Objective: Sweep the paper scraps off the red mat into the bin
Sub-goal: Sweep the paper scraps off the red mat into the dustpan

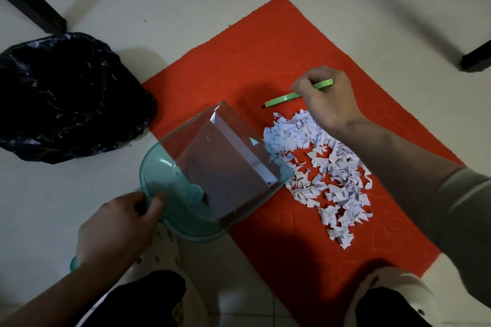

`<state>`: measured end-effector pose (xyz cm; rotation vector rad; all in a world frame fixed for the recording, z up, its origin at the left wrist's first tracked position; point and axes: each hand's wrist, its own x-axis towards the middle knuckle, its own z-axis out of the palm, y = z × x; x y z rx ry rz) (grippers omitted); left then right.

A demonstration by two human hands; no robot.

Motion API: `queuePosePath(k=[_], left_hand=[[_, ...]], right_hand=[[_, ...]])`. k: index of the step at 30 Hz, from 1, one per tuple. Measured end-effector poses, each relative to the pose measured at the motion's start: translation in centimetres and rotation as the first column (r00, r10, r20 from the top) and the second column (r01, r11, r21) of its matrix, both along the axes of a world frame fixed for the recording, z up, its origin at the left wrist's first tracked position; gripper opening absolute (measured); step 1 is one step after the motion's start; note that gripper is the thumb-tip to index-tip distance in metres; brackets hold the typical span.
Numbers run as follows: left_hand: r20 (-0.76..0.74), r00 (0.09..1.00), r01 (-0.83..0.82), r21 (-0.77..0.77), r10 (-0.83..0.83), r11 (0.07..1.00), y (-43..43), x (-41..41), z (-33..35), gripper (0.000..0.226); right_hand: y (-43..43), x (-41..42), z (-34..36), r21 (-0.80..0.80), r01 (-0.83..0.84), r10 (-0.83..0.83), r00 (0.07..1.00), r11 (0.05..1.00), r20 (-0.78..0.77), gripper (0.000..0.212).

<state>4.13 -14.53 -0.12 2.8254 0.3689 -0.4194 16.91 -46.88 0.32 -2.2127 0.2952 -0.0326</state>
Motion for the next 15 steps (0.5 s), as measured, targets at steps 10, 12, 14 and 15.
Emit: queuePosePath(k=[10, 12, 14, 15], left_hand=[[-0.021, 1.000, -0.011, 0.018, 0.011, 1.000, 1.6, 0.1, -0.2, 0.048], [-0.018, 0.999, -0.028, 0.024, 0.029, 0.999, 1.9, 0.1, -0.3, 0.048], [-0.026, 0.999, -0.042, 0.031, 0.042, 0.999, 2.1, 0.1, -0.3, 0.048], [-0.031, 0.998, -0.045, 0.032, 0.046, 0.998, 2.2, 0.1, -0.4, 0.048]], right_hand=[[2.1, 1.5, -1.8, 0.083, 0.071, -0.056, 0.984, 0.994, -0.168, 0.028], [1.6, 1.2, -2.1, -0.199, 0.030, -0.074, 0.973, 0.980, -0.217, 0.038], [1.4, 1.1, -1.9, -0.281, 0.060, -0.124, 0.969, 0.958, -0.215, 0.040], [1.4, 1.1, -1.7, -0.225, 0.080, -0.129, 0.969, 0.971, -0.210, 0.035]])
